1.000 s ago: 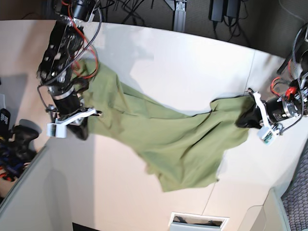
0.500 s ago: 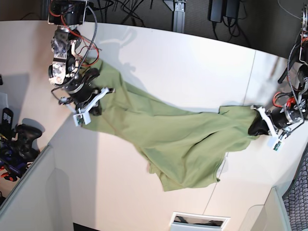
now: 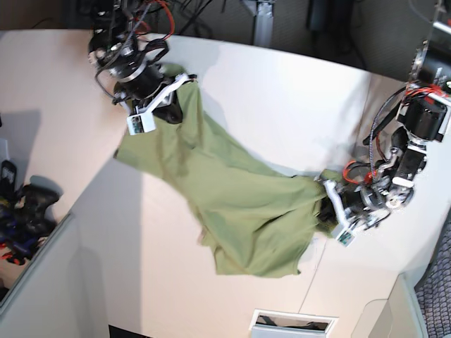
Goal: Layout the t-shirt on the table in an organized manner, then fold the t-shirt properly
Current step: 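Move both grippers holding the shirt toward each other, bunching it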
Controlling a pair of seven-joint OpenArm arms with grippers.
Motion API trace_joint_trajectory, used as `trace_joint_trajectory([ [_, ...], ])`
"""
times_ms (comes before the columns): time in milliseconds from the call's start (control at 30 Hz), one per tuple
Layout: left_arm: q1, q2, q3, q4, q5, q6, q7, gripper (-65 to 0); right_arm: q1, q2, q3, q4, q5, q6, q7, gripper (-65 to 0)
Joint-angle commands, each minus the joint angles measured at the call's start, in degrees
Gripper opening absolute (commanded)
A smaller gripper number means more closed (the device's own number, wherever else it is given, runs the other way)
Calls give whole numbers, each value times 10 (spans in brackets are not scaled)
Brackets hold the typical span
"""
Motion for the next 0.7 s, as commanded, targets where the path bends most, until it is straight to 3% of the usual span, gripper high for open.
trace_joint_trajectory([
  [0, -23, 4, 5, 6, -3, 2, -14, -650, -6, -3, 1, 16, 10, 2, 10, -650],
  [333, -49, 61, 20, -35, -1, 2, -15, -650, -51, -40, -57, 41, 7, 2, 10, -650],
  [500, -85, 100, 51, -45, 1, 2, -14, -650, -52, -81, -113, 41, -31, 2, 11, -650],
  [667, -122, 99, 65, -39, 6, 2, -13, -650, -38, -111, -120, 46, -40, 2, 26, -650],
])
